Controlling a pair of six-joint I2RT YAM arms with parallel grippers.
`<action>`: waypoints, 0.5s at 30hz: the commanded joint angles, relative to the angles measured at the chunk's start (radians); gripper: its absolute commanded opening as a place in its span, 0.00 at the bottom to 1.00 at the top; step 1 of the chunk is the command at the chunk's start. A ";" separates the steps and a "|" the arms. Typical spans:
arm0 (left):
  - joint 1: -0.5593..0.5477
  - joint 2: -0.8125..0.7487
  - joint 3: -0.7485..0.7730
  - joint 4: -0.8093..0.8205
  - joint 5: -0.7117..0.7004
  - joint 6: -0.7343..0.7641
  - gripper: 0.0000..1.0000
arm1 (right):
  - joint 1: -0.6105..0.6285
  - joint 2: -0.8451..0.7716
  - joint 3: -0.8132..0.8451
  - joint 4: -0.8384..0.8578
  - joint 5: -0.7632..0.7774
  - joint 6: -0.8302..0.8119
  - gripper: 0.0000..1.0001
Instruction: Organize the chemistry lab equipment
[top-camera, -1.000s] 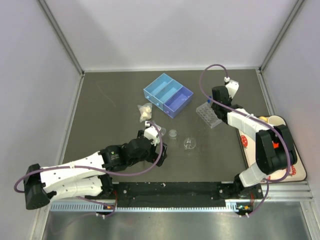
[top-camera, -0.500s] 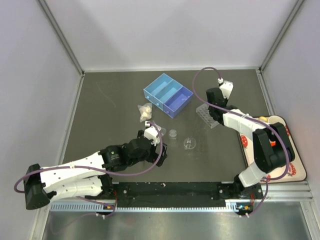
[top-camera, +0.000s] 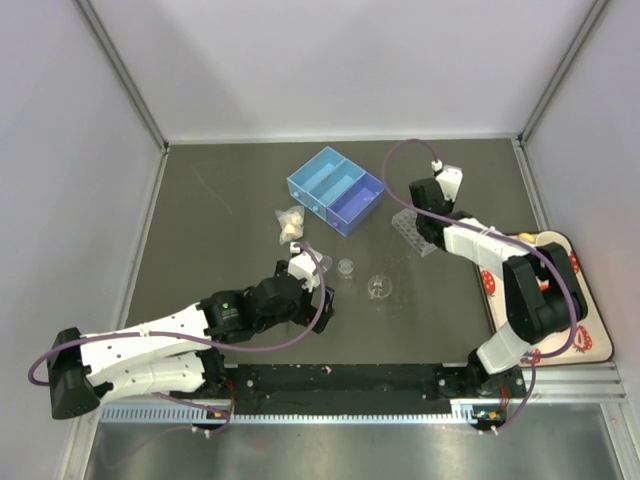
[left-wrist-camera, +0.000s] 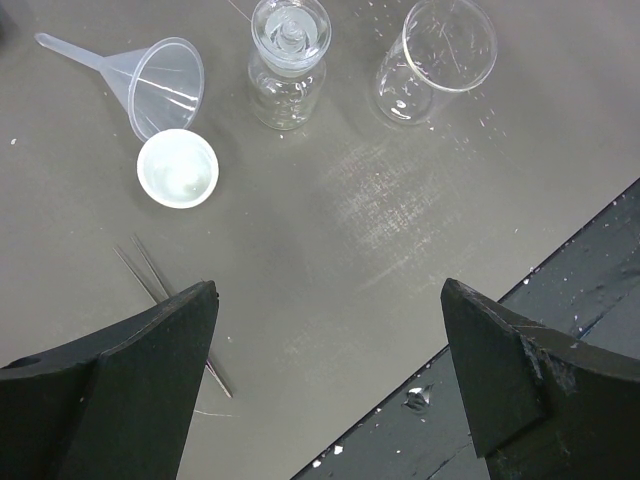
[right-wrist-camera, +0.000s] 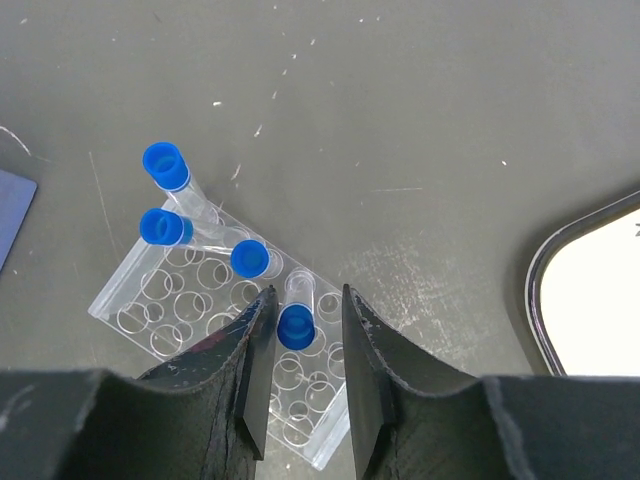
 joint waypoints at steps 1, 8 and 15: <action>-0.005 0.009 0.028 0.035 -0.001 0.011 0.99 | 0.015 -0.076 0.022 -0.010 0.031 -0.020 0.33; -0.005 0.019 0.063 0.016 0.022 0.020 0.99 | 0.044 -0.176 0.072 -0.088 0.037 -0.069 0.41; -0.005 0.038 0.126 -0.046 0.002 0.030 0.98 | 0.090 -0.238 0.114 -0.206 -0.081 -0.082 0.50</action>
